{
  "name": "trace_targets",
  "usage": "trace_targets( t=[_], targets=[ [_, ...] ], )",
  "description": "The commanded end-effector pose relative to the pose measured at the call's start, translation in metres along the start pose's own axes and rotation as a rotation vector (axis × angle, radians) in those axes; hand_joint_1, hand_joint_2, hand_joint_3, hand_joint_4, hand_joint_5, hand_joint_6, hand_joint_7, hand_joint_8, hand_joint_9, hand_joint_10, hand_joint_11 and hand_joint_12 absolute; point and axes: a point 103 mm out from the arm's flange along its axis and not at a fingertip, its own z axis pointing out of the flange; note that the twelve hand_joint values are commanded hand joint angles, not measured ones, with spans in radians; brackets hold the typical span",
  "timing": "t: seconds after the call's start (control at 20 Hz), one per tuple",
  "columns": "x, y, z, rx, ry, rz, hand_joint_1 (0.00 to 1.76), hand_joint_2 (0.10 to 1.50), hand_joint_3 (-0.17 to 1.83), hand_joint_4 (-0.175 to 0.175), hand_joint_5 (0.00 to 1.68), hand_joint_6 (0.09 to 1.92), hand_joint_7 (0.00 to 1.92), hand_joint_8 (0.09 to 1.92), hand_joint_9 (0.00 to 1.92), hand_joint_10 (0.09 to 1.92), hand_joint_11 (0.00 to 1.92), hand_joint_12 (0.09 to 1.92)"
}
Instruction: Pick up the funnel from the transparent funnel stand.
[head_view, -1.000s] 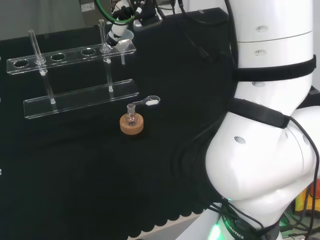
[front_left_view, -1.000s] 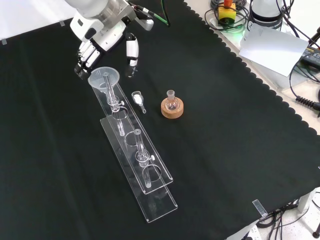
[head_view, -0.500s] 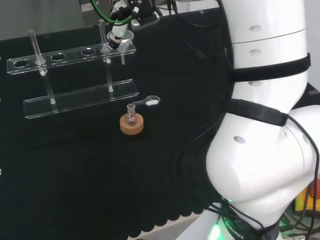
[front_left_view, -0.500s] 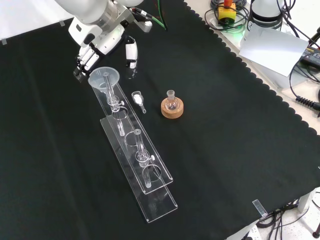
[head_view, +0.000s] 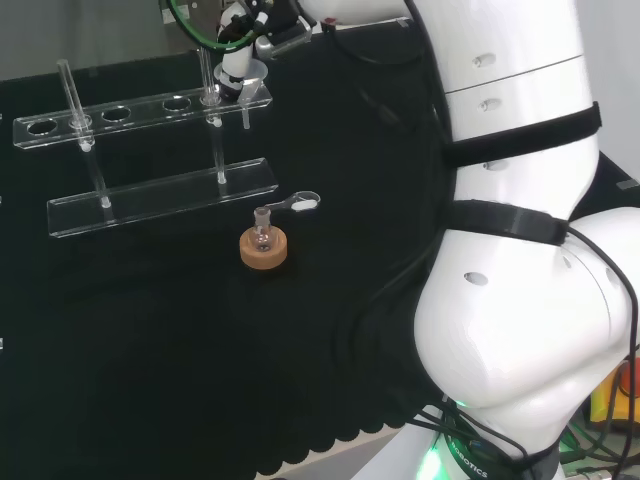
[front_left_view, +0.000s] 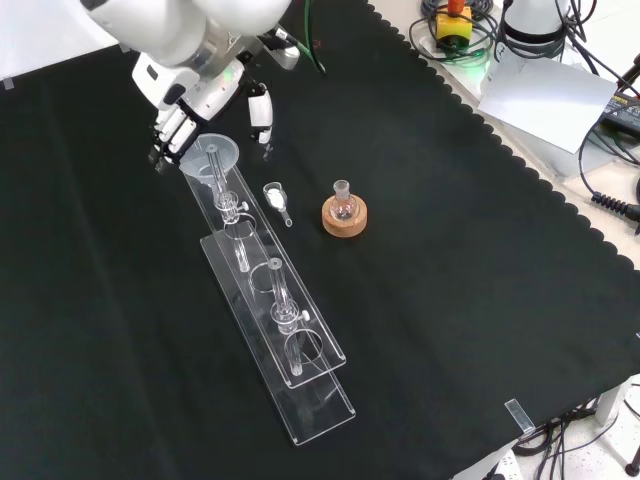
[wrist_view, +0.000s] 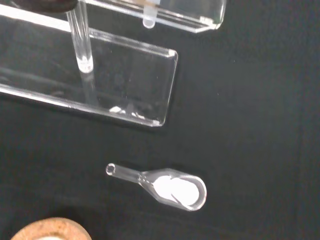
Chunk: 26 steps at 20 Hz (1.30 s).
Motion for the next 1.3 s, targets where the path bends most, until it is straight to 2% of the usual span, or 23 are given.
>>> trace_targets(
  t=[0.05,0.15,0.6,1.05,1.3],
  targets=[
    [-0.0009,-0.0002,0.0020,-0.001,-0.046,0.016,0.69,0.73,0.33,0.037,0.09,0.09,0.00,0.34,0.12,0.90,0.46,1.45],
    [-0.0012,0.0003,0.0022,0.003,-0.065,0.025,0.70,0.73,0.34,0.038,0.09,0.09,0.00,0.34,0.12,0.90,0.46,1.45],
    [-0.0042,0.0009,0.0026,-0.022,-0.070,0.030,0.71,0.70,0.42,0.039,0.08,0.09,0.00,0.34,0.12,0.89,0.44,1.46],
    [-0.0058,0.0034,0.0039,-0.052,-0.058,0.024,0.75,0.67,0.54,0.038,0.14,0.09,0.00,0.51,0.24,0.85,0.48,1.42],
    [-0.0076,0.0049,0.0052,-0.052,-0.047,0.020,0.74,0.65,0.57,0.035,0.14,0.09,0.00,0.43,0.19,0.84,0.48,1.42]
  ],
)
